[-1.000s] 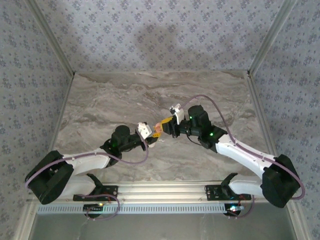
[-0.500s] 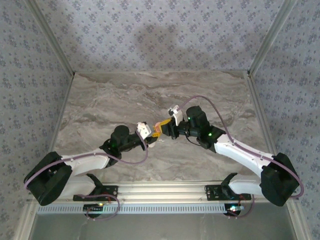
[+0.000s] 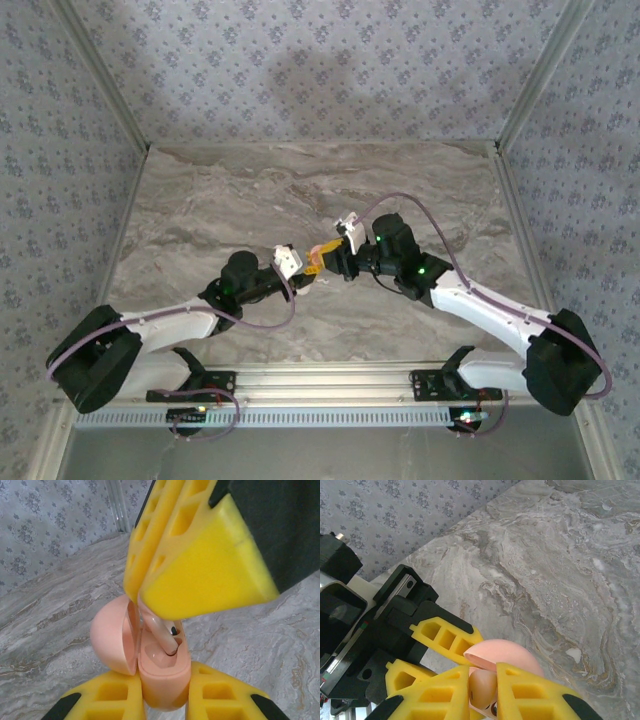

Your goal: Insert the wireless bluetooth earbuds into the charging case

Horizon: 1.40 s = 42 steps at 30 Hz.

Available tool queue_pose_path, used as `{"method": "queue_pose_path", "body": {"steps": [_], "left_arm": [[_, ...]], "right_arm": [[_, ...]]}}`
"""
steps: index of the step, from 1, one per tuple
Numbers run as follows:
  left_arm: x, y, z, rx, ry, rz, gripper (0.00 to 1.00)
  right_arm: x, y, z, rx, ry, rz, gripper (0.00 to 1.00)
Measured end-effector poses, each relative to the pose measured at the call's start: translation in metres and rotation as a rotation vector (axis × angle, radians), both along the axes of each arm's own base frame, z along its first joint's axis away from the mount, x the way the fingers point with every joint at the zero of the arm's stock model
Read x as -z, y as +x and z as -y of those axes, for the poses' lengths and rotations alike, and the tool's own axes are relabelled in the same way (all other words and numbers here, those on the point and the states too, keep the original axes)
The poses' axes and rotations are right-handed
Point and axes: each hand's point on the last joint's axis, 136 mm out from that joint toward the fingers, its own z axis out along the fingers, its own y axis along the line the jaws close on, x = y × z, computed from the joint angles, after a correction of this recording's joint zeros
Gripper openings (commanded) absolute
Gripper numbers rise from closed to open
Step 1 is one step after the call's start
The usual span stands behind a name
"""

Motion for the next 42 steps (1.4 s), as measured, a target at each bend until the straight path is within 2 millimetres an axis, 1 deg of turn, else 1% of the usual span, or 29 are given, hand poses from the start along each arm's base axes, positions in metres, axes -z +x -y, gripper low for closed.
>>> {"method": "queue_pose_path", "body": {"steps": [3,13,22,26,29,32,34,39,42], "left_arm": [[-0.001,0.000,0.000,0.000,-0.002,0.002,0.00],[0.003,-0.002,-0.002,0.000,0.017,-0.017,0.00],[-0.003,-0.003,-0.004,-0.004,0.004,-0.002,0.00],[-0.003,-0.002,-0.004,-0.008,0.005,-0.002,0.00],[-0.004,-0.001,-0.004,-0.012,0.005,-0.001,0.00],[-0.005,-0.001,-0.005,-0.017,0.001,0.004,0.00],[-0.006,0.000,-0.005,-0.019,-0.002,0.007,0.00],[-0.007,0.000,-0.005,-0.019,-0.004,0.010,0.00],[-0.009,0.000,-0.004,-0.019,-0.010,0.016,0.00]], "right_arm": [[-0.001,-0.001,0.000,-0.003,-0.008,0.018,0.18],[0.005,-0.006,0.000,-0.015,-0.049,0.037,0.22],[0.012,-0.015,-0.002,-0.035,-0.081,0.023,0.24],[0.011,-0.015,-0.002,-0.037,-0.080,0.025,0.31],[0.010,-0.017,-0.003,-0.039,-0.076,0.026,0.38],[0.004,-0.019,-0.001,-0.036,-0.065,0.024,0.46],[-0.004,-0.021,0.002,-0.031,-0.041,0.024,0.51],[-0.030,-0.024,0.012,-0.023,0.040,0.018,0.53],[-0.038,-0.022,0.018,-0.009,0.083,-0.022,0.52]]}}
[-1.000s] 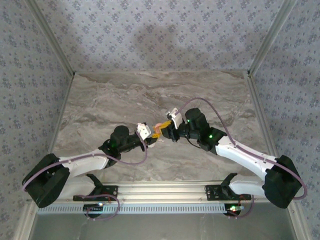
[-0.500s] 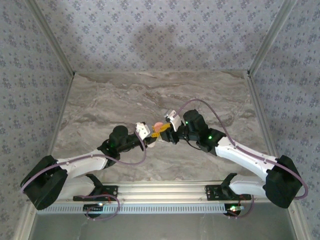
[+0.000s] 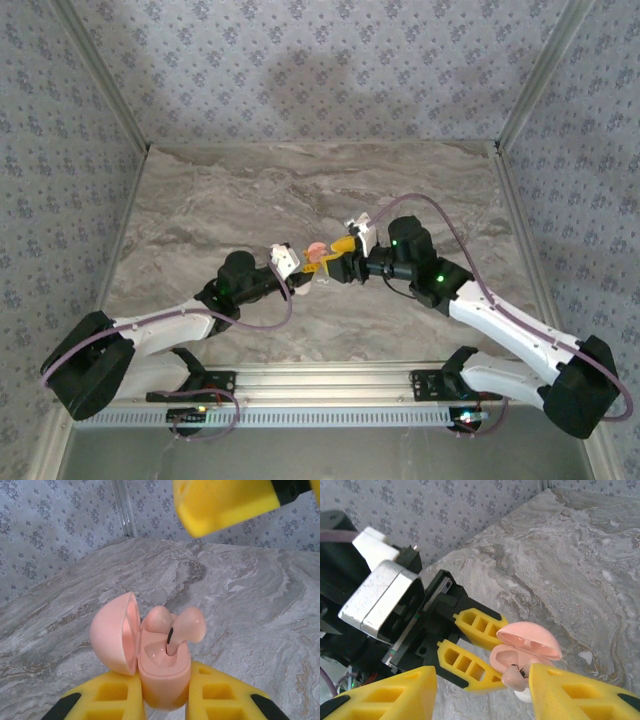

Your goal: Insert the wireless bluetooth earbuds into the charging case

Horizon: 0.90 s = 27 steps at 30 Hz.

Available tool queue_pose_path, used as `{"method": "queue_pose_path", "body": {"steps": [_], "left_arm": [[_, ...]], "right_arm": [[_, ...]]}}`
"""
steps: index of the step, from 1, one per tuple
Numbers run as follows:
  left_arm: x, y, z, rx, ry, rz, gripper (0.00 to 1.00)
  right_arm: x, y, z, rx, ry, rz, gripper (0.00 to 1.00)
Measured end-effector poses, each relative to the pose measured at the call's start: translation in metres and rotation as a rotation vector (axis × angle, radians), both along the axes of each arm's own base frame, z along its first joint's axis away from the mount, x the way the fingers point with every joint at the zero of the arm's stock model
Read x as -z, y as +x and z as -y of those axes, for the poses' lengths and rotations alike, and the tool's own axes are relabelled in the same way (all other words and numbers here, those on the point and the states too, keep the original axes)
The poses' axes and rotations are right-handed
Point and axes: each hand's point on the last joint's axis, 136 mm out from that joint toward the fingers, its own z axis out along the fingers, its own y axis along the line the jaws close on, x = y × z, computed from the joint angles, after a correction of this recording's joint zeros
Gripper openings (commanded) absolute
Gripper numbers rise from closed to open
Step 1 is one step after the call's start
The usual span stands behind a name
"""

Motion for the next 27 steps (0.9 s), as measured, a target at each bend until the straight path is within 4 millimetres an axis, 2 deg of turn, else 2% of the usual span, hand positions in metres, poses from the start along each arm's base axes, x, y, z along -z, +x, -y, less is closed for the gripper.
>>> {"method": "queue_pose_path", "body": {"steps": [4,12,19,27], "left_arm": [[-0.002,0.000,0.000,0.000,-0.006,0.006,0.00],[-0.002,0.000,0.000,0.000,-0.007,0.007,0.00],[-0.002,0.000,0.000,0.000,-0.006,0.007,0.00],[-0.002,0.000,0.000,0.000,-0.007,0.006,0.00]], "right_arm": [[0.007,0.006,0.006,0.022,0.036,-0.115,0.45],[0.049,0.010,0.005,0.019,0.055,-0.362,0.45],[0.045,0.009,-0.001,-0.013,0.092,-0.382,0.46],[0.042,0.007,-0.006,-0.045,0.112,-0.389,0.40]]}}
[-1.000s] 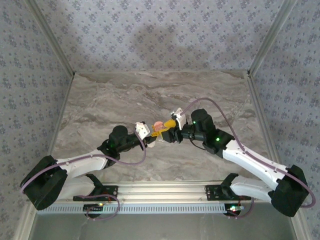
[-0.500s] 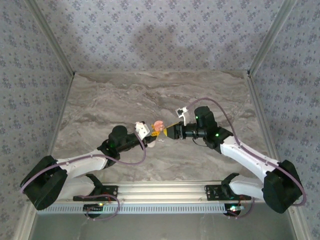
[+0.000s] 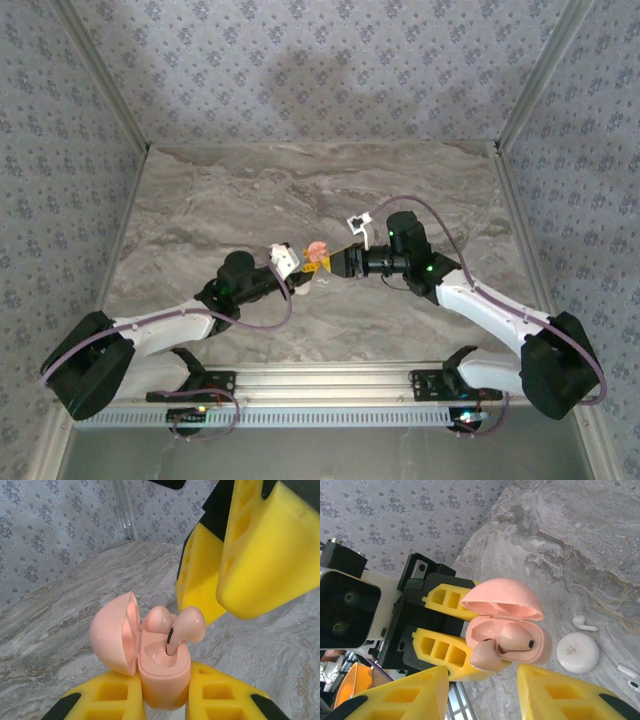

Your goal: Insert the wireless bluetooth earbuds into the charging case

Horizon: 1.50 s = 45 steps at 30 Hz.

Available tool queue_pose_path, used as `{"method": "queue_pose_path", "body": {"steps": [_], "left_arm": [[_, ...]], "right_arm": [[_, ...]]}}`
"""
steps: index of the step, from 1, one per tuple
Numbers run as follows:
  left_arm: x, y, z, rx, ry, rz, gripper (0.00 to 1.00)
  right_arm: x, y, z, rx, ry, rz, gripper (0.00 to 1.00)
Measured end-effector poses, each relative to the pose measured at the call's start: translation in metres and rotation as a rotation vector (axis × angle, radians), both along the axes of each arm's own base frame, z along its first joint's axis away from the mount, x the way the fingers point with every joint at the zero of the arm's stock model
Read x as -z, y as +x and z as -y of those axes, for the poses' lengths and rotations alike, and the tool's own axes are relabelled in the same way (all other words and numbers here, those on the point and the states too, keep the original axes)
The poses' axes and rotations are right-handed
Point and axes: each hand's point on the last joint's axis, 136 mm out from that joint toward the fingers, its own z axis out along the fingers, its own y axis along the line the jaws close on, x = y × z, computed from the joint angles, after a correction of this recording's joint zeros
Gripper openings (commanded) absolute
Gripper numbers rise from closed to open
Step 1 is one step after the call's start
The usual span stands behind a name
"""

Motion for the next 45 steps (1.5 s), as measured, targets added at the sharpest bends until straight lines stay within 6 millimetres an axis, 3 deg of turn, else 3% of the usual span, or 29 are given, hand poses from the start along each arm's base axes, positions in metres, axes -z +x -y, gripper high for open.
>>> {"method": "queue_pose_path", "body": {"steps": [19,33,37,45], "left_arm": [[0.000,0.000,0.000,0.000,0.001,0.000,0.00],[-0.004,-0.001,-0.001,0.000,-0.006,0.008,0.00],[-0.005,-0.001,-0.001,0.000,-0.008,0.010,0.00],[-0.007,-0.002,-0.002,0.000,-0.012,0.014,0.00]], "right_arm": [[0.000,-0.011,-0.017,-0.084,0.010,-0.019,0.32],[-0.005,-0.017,-0.009,-0.087,-0.011,-0.010,0.40],[-0.015,-0.017,-0.003,-0.074,0.002,0.019,0.36],[-0.014,-0.015,-0.005,-0.076,-0.001,0.017,0.25]]}}
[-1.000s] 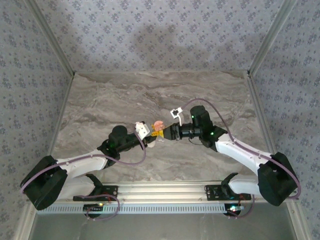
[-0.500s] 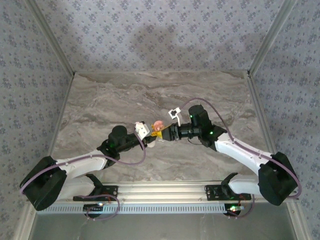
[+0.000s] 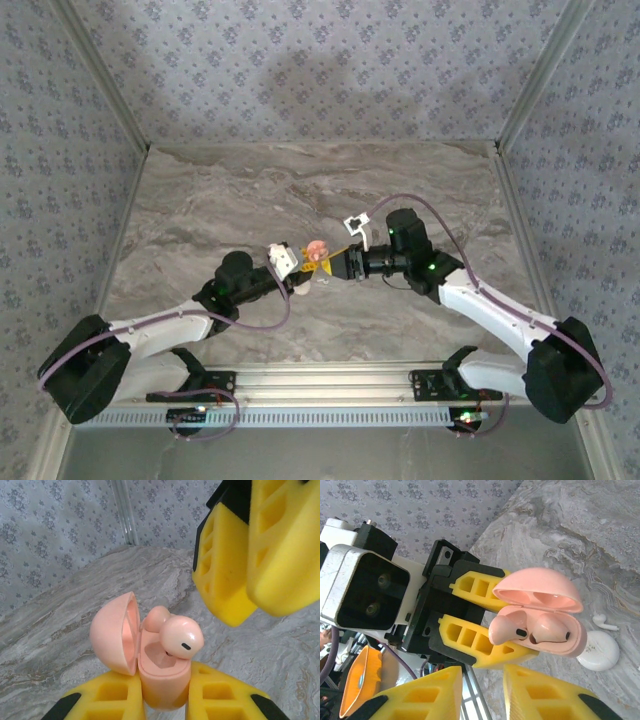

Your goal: Insert the wireless bluetooth earbuds into the charging case

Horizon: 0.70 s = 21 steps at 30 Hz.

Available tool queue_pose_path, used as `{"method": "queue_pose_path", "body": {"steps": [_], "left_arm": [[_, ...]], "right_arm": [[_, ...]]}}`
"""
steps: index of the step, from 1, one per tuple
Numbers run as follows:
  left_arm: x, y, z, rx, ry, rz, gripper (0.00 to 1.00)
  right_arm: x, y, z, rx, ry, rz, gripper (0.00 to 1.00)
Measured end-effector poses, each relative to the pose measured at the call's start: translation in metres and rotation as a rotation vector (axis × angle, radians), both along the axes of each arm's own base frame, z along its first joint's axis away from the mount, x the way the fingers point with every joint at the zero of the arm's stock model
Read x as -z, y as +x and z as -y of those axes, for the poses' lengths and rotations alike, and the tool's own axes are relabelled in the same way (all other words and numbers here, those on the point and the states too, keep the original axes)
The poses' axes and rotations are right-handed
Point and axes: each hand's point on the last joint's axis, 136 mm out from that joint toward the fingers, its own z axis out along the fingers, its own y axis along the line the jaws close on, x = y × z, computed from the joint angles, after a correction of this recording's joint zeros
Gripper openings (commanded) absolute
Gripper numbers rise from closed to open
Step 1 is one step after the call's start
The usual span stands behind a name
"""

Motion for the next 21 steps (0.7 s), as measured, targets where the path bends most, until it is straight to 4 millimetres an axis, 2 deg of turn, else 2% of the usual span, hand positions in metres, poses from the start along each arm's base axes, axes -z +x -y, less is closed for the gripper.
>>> {"method": "queue_pose_path", "body": {"steps": [5,14,21], "left_arm": [[0.000,0.000,0.000,0.000,0.000,0.000,0.00],[0.000,0.000,0.000,0.000,0.000,0.000,0.00],[0.000,0.000,0.000,0.000,0.000,0.000,0.00]], "right_arm": [[0.003,0.000,-0.004,-0.010,-0.006,-0.008,0.23],[-0.007,0.004,-0.013,-0.026,0.010,0.010,0.19],[-0.003,0.006,-0.018,-0.038,0.005,0.000,0.18]]}}
